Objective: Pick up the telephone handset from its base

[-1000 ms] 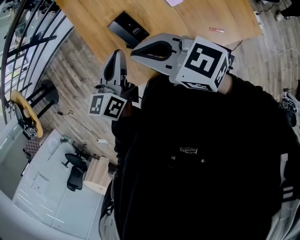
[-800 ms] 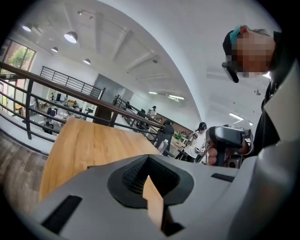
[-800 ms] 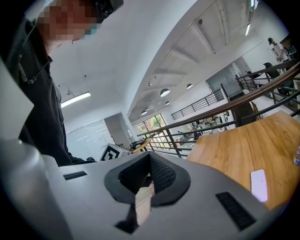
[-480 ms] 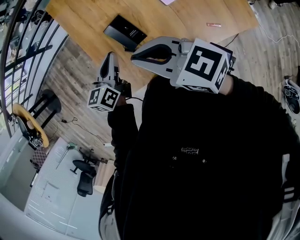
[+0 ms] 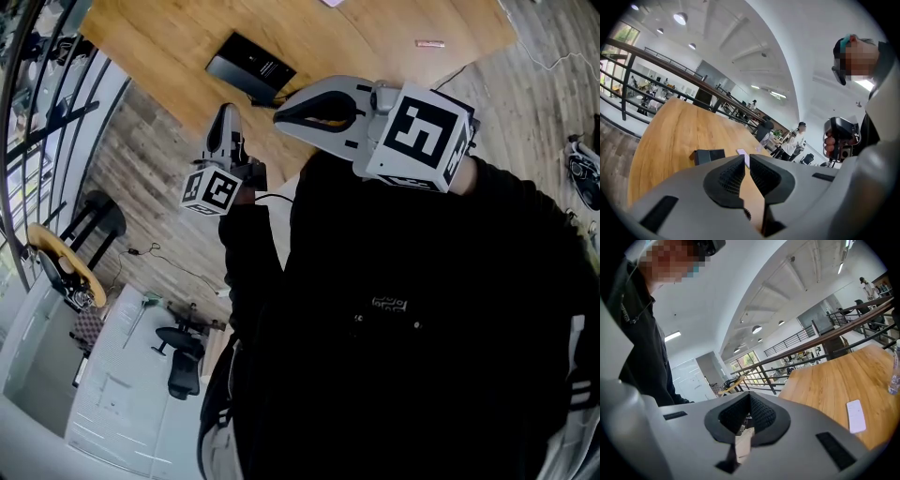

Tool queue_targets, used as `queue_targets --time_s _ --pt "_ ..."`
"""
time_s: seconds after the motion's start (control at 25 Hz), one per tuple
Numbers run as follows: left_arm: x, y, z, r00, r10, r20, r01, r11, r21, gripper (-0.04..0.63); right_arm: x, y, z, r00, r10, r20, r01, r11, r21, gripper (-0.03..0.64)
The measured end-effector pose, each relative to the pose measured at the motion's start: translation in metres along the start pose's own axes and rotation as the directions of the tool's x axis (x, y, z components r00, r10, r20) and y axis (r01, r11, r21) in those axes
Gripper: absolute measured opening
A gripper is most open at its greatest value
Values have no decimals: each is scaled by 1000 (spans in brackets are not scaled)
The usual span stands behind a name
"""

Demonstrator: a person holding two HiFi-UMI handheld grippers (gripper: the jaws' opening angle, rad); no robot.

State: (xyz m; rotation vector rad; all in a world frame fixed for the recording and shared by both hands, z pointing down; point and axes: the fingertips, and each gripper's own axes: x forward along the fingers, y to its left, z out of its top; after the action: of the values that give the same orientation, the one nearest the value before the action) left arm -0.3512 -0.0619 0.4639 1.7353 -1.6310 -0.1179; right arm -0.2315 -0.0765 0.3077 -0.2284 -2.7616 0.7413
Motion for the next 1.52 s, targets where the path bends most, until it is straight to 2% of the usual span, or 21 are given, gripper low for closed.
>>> queue_targets --time_s 0.12,0.2,0.6,0.88,1.04,1.28,1.52 --pt "8 24 -12 999 37 -16 -37 999 1 18 0 -8 -5 1000 -21 -3 21 999 24 18" --pt "11 36 -20 999 43 -25 -43 999 -26 18 -1 -11 -8 999 -35 -9 35 998 43 18" --pt "31 77 -47 997 23 -70 -30 994 -110 132 4 -24 -14 996 -91 -16 92 994 64 18" --pt "39 101 -70 994 -1 -113 -18 987 -161 189 1 -22 -19 994 -105 -9 105 991 81 18" --pt "44 111 -79 989 -23 -143 -4 983 -185 210 -1 -26 -18 990 -143 1 143 986 85 18" --pt "57 120 -91 976 -67 -205 27 981 -191 295 -2 -26 -22 988 -152 -6 152 983 101 18" --pt "64 131 -101 971 -61 -232 16 981 -193 299 -7 -27 -22 985 -173 4 172 979 105 18"
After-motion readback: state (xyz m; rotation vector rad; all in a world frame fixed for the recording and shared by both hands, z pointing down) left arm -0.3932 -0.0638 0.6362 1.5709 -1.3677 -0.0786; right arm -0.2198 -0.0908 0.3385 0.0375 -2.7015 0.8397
